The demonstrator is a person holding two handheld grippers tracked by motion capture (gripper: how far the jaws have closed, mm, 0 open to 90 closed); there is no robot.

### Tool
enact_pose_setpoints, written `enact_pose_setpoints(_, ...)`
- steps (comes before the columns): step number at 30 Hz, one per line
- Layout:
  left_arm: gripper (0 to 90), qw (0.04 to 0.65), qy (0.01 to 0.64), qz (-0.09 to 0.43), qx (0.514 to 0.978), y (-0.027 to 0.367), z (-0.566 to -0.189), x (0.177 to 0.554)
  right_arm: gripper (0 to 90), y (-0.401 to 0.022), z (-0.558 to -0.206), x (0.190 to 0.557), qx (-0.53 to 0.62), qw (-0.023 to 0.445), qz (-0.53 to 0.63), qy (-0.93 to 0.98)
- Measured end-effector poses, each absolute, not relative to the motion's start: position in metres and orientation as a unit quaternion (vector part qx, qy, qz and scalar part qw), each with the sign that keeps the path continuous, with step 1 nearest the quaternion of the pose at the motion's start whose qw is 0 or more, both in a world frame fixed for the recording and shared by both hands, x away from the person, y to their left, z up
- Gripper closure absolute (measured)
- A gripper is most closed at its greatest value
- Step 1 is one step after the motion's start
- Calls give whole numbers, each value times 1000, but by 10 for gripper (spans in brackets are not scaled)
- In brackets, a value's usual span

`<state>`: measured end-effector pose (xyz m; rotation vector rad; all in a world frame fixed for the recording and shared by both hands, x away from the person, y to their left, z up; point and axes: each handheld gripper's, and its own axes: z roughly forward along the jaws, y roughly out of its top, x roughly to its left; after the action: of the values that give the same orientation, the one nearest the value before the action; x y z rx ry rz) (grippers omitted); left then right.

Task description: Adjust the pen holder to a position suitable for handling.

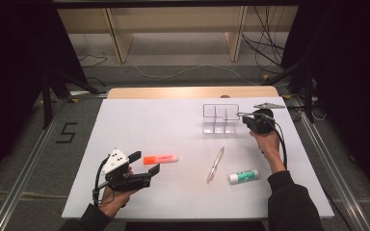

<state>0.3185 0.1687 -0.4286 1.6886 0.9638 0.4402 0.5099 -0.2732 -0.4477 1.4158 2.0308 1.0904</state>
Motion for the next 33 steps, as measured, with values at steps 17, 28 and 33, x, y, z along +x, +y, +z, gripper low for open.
enact_pose_setpoints(17, 149, 543, 407, 184, 711, 169, -429, 319, 900, -264, -451, 525, 504, 211, 391, 741)
enact_pose_setpoints(28, 149, 543, 406, 185, 712, 168, -429, 319, 900, -259, -452, 528, 505, 213, 384, 743)
enact_pose_setpoints(33, 150, 543, 405, 186, 712, 168, -429, 319, 900, -252, -452, 529, 500, 211, 385, 746)
